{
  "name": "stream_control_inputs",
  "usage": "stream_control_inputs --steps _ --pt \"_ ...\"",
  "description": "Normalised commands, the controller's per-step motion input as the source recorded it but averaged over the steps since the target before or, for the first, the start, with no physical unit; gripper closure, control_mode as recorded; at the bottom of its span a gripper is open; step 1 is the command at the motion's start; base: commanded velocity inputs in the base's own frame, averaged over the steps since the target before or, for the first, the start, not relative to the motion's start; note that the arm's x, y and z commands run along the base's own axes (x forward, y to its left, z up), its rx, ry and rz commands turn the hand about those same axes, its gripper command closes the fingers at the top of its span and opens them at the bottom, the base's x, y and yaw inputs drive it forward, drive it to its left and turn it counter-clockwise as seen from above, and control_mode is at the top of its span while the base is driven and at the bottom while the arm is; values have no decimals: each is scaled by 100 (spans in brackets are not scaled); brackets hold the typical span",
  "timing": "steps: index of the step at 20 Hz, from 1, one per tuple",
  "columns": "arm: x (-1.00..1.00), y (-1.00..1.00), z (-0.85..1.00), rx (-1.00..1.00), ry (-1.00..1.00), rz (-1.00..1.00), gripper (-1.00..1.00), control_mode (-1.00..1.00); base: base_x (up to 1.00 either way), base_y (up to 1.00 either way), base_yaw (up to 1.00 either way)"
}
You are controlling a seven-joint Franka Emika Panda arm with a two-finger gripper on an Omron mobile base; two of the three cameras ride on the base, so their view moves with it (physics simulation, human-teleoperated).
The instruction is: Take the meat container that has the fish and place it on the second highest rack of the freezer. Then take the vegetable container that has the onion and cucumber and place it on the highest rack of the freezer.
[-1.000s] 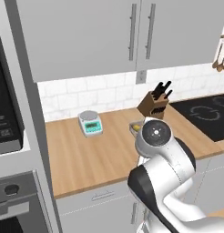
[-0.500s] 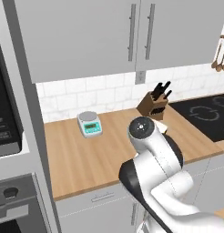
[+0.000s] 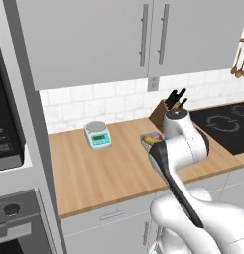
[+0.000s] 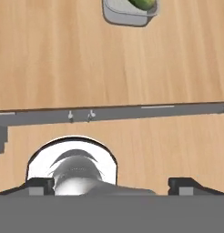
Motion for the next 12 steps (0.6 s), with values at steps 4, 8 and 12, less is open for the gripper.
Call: stream_control_inputs --steps 4,8,12 --pt "18 -77 -46 20 -41 -27 -100 -100 0 0 0" --pt "67 -53 -3 26 -11 -28 -100 -100 0 0 0" --pt "69 -29 0 37 1 -30 -100 -100 0 0 0"
